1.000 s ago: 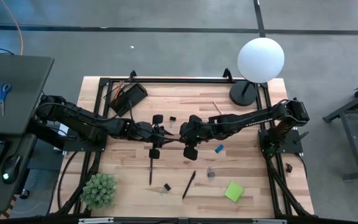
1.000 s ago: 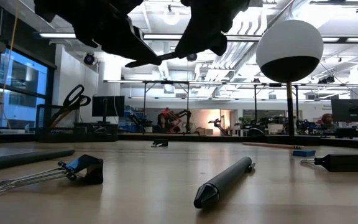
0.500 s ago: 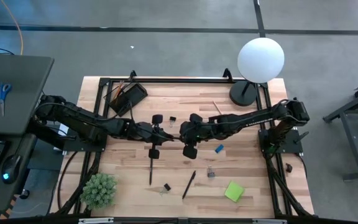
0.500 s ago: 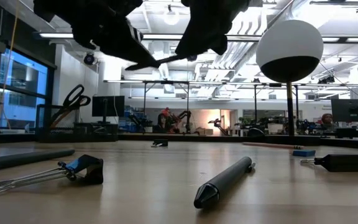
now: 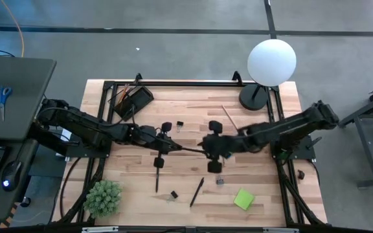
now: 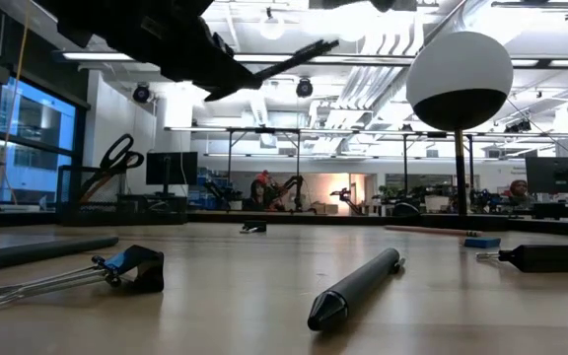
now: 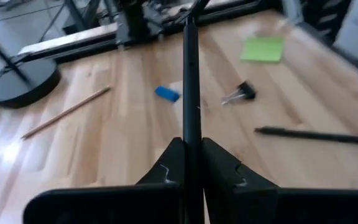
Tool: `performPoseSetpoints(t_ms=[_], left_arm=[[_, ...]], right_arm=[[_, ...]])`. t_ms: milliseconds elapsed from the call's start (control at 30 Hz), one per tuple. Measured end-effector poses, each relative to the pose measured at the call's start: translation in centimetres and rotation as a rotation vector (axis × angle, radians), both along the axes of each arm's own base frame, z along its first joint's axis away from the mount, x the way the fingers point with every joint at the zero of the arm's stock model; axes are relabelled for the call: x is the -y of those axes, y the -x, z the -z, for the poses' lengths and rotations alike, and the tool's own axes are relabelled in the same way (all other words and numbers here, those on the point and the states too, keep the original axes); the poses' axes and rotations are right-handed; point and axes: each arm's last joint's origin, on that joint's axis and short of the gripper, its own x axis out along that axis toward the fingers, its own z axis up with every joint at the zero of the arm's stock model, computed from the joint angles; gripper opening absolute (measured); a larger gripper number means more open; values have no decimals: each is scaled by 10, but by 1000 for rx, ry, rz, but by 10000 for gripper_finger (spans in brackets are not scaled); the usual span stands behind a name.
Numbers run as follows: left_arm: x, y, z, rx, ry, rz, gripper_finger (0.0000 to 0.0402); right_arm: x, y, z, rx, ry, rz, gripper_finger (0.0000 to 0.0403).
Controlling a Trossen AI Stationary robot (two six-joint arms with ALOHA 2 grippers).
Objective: Pick and place office supplies into organizer
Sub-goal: Put the black pen into the black desk organizer
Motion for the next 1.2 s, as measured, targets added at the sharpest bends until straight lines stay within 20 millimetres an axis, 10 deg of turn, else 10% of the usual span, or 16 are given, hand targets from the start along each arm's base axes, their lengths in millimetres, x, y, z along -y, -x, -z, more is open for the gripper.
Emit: performPoseSetpoints(t_ms=[267,533,833,1200], left_arm=[[-1,14,-27,90,30,37,5],[-32,82,-52,218,33,-114,5],[-48,166,-35,466,-46,-467,8],[-55,217,-17,524,-126,-879,11]], right_arm=[[-24,2,10,-8,98,33,98],[-30,7,12,-5,109,83,98],[-29,1,19,-13,116,116,98],[-29,0,20,-16,111,122,98]])
